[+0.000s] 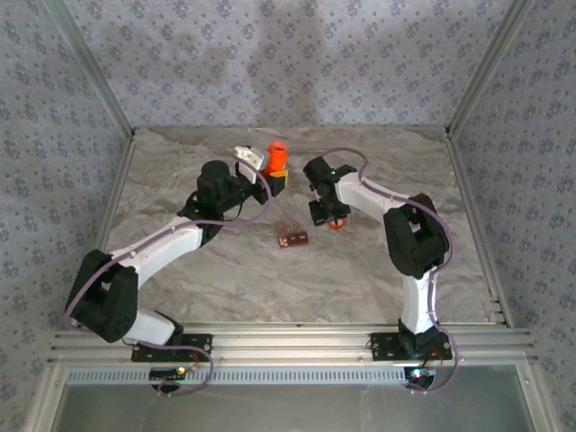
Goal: Sort the pills into containers
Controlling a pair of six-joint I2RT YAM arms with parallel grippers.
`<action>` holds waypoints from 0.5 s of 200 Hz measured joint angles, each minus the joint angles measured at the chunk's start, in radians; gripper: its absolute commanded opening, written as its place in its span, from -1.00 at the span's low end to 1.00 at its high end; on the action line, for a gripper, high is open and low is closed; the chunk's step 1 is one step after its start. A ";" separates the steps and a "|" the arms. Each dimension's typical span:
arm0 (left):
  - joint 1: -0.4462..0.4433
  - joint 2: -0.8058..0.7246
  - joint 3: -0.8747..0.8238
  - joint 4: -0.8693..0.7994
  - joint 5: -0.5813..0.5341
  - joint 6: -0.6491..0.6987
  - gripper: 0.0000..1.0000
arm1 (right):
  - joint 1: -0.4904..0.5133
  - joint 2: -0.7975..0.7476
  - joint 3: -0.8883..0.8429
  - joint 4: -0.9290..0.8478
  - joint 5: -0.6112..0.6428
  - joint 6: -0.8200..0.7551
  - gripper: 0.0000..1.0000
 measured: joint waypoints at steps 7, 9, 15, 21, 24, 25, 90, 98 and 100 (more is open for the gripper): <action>0.000 0.000 0.000 0.000 0.000 0.000 -1.00 | -0.001 0.008 0.002 -0.003 0.000 0.000 -0.11; 0.000 0.000 0.000 0.000 0.000 0.000 -1.00 | -0.001 0.011 0.002 -0.004 0.000 0.000 -0.12; 0.000 0.000 0.000 0.000 0.000 0.000 -1.00 | -0.001 0.017 0.003 -0.005 0.000 0.000 -0.12; 0.000 0.000 0.000 0.000 0.000 0.000 -1.00 | -0.001 0.022 0.005 -0.006 0.000 0.000 -0.13; 0.000 0.000 0.000 0.000 0.000 0.000 -1.00 | -0.001 0.025 0.005 -0.006 0.000 0.000 -0.13; 0.000 0.000 0.000 0.000 0.000 0.000 -1.00 | -0.001 0.026 0.006 -0.006 0.000 0.000 -0.14; 0.000 0.000 0.000 0.000 0.000 0.000 -1.00 | -0.010 0.052 0.006 -0.003 0.000 -0.001 -0.46; 0.000 0.000 0.000 0.000 0.000 0.000 -1.00 | -0.010 0.052 0.006 -0.002 -0.001 0.000 -0.53; 0.000 0.000 0.000 0.000 0.000 0.000 -1.00 | -0.010 0.052 0.006 -0.001 0.000 0.000 -0.55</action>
